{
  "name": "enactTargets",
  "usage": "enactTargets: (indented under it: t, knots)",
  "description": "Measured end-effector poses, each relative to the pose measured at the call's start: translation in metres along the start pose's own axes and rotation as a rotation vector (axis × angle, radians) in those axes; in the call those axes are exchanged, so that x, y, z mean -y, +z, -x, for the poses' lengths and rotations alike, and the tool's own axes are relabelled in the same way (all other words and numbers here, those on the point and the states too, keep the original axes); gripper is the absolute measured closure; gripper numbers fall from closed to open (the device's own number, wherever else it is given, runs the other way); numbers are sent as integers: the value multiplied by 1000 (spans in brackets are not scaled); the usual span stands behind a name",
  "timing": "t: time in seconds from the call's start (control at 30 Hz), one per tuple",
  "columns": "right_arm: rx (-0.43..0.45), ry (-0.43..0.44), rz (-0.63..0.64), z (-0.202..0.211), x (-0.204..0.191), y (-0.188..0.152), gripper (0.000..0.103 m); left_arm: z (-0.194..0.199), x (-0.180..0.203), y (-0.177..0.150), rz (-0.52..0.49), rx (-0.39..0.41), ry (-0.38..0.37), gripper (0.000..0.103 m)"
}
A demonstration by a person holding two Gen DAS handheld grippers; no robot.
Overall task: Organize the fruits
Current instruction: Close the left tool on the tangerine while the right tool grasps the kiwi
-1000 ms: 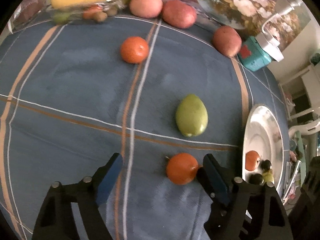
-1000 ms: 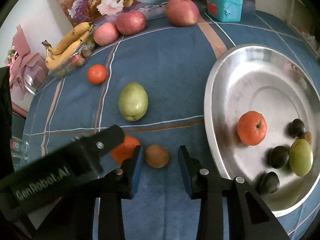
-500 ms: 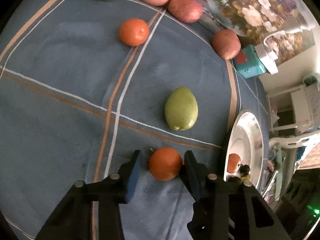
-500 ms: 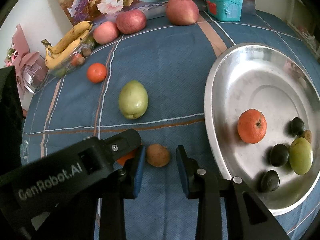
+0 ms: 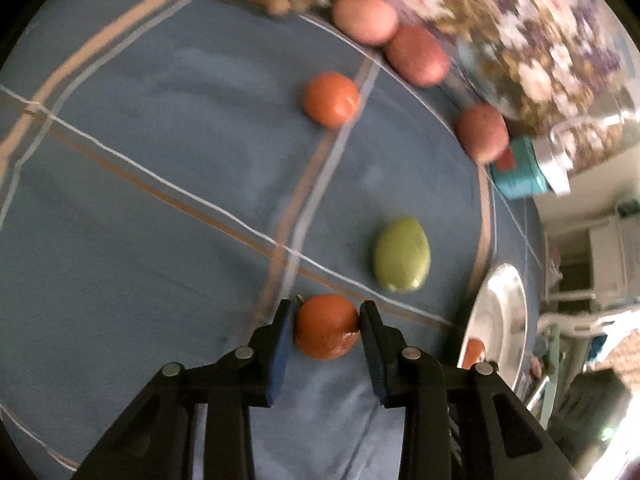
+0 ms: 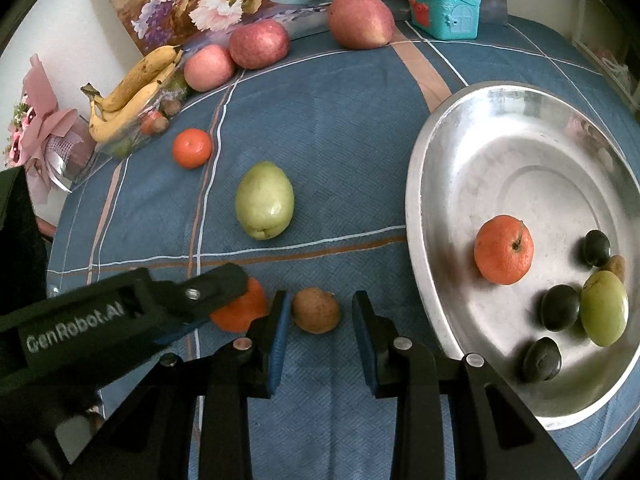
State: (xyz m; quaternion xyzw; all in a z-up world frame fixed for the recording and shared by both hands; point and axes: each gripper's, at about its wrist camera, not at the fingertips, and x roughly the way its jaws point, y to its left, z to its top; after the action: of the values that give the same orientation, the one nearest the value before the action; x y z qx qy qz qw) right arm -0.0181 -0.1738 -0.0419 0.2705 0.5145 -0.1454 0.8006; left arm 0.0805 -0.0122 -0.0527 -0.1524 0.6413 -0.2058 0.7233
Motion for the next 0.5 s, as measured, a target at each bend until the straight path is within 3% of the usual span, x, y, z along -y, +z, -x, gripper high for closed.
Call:
enactTargets:
  t: [0.17,0.5]
  knots:
    - [-9,-1,10,-2,-2,0,70,17,-20,10,78,59,-7,68]
    - [-10,-10,41,-3,-10,-3,76,32,-30,10,119,103,-18,68]
